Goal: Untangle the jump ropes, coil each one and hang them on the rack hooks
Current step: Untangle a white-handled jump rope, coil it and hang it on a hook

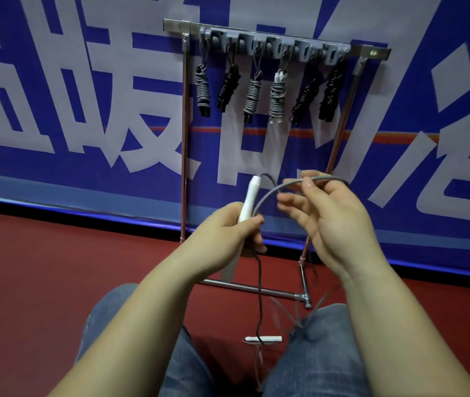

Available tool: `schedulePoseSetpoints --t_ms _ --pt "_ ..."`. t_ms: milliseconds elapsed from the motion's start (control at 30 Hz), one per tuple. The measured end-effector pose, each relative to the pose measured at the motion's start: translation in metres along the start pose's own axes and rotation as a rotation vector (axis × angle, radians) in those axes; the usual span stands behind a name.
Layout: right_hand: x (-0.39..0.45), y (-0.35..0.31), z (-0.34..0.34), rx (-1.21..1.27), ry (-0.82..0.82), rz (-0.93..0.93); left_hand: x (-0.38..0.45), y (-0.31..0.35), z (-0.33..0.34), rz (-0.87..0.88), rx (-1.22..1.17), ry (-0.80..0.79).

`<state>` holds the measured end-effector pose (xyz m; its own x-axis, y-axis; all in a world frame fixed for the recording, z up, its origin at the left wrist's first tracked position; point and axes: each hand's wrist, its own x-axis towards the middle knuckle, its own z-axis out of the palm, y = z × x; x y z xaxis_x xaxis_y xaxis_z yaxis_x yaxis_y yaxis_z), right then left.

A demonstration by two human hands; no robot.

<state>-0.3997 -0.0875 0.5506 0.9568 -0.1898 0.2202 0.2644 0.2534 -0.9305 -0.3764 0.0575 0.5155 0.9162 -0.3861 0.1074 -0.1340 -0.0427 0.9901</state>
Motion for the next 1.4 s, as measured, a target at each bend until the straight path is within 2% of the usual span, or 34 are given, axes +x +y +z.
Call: schedulePoseSetpoints --t_ms 100,233,333,367,400,500,600,700,800,900,967,1067,1200,1267,1400 --pt "-0.004 0.004 0.002 -0.282 -0.121 0.199 0.003 0.002 -0.001 0.01 -0.183 0.094" --pt "-0.017 0.01 0.003 -0.788 -0.468 0.318 0.009 0.004 -0.007 -0.017 -0.388 0.21" --pt "-0.014 0.014 -0.002 -1.119 -0.495 0.258 0.009 0.007 -0.012 -0.025 -0.523 0.25" --pt "-0.013 0.015 -0.002 -1.156 -0.476 0.245 0.009 0.008 -0.015 -0.02 -0.553 0.266" --pt "-0.012 0.016 -0.002 -1.113 -0.445 0.24 0.009 0.009 -0.016 -0.013 -0.575 0.279" --pt "-0.011 0.016 0.0 -0.751 -0.3 0.227 0.008 0.012 -0.016 -0.002 -0.592 0.239" --pt "-0.008 0.004 0.005 -0.387 -0.161 0.198 0.007 0.013 -0.012 0.007 -0.473 0.095" --pt "-0.008 -0.004 0.012 -0.075 -0.112 0.158 0.002 0.012 -0.006 -0.01 -0.326 -0.073" --pt "-0.007 -0.008 0.011 0.088 -0.048 0.084 -0.002 0.013 0.0 0.007 -0.214 -0.177" --pt "-0.005 -0.011 0.007 0.18 -0.008 0.037 -0.003 0.016 0.0 0.033 -0.22 -0.161" --pt "-0.005 -0.008 0.007 0.166 -0.008 0.035 -0.002 0.015 0.0 0.058 -0.197 -0.122" --pt "-0.006 -0.004 0.007 -0.053 -0.049 0.095 0.0 0.012 -0.001 0.077 -0.262 -0.033" --pt "-0.013 0.004 0.008 -0.423 -0.301 0.27 0.001 0.015 -0.006 0.098 -0.417 0.07" --pt "-0.019 0.009 0.01 -0.577 -0.444 0.282 0.001 0.018 -0.007 0.102 -0.486 0.074" --pt "-0.02 0.012 0.011 -0.711 -0.484 0.263 -0.002 0.022 -0.007 0.128 -0.591 0.076"
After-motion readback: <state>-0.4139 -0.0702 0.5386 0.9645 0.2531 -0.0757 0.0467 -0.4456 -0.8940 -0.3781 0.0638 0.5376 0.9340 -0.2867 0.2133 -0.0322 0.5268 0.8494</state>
